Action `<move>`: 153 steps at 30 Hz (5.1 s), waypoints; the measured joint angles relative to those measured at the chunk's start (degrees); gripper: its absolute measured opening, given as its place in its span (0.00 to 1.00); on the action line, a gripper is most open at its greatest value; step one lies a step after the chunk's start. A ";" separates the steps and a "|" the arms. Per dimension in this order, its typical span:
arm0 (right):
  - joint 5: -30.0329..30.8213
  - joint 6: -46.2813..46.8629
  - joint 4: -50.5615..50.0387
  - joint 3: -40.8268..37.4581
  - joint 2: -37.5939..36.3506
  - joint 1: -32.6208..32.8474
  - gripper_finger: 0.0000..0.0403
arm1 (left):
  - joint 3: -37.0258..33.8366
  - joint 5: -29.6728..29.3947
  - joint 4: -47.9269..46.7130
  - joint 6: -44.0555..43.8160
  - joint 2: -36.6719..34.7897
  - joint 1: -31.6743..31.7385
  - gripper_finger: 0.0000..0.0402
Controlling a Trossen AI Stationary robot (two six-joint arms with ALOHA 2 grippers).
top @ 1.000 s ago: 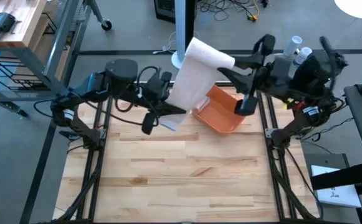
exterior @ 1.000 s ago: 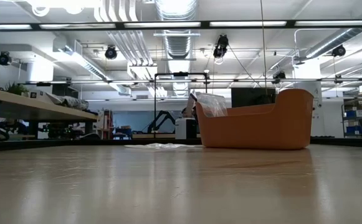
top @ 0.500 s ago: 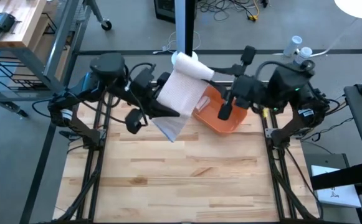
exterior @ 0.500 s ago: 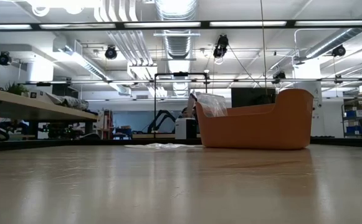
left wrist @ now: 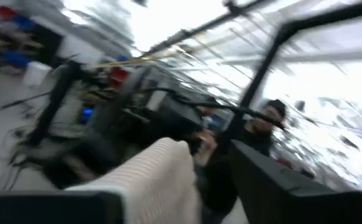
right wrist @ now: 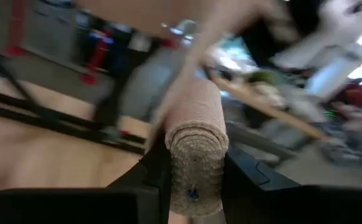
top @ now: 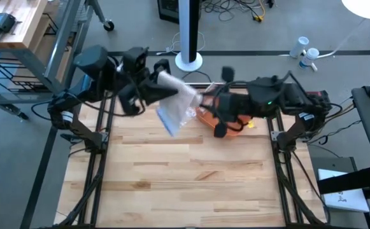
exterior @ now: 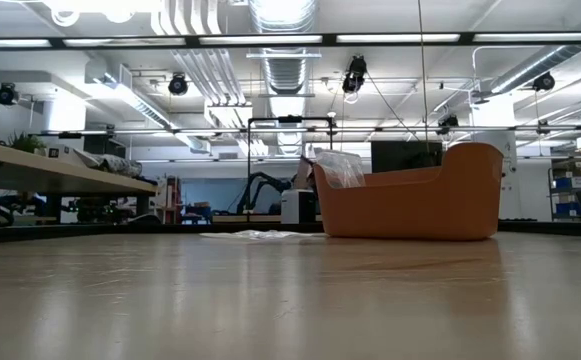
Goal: Roll bandage
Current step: Roll the brown bandage
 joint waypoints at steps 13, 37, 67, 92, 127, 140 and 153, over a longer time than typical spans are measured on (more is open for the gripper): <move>-8.32 12.66 -2.38 -0.02 0.31 2.85 0.22 | 0.00 -3.93 -11.98 -7.98 -2.23 7.83 0.70; -19.64 24.68 7.97 -0.07 -1.54 3.41 0.22 | -0.31 -3.68 -30.63 4.33 -5.78 8.39 0.78; -16.58 21.81 17.14 -0.04 -5.52 0.24 0.22 | -0.90 -11.28 -26.66 37.35 -0.66 -3.86 0.67; -20.80 23.50 17.57 0.00 -5.80 0.11 0.22 | -0.98 -29.87 -18.40 42.44 2.46 -1.71 0.01; -25.35 24.30 18.65 0.07 -4.47 0.76 0.22 | 6.60 -23.19 -30.11 46.74 1.80 9.66 0.00; -3.74 4.57 22.64 0.17 -5.87 0.81 0.22 | 6.08 -1.55 -37.11 37.68 2.29 6.86 0.00; 6.07 -6.55 20.47 0.02 -4.87 -0.89 0.22 | 6.38 2.40 -32.71 31.87 1.67 0.03 0.00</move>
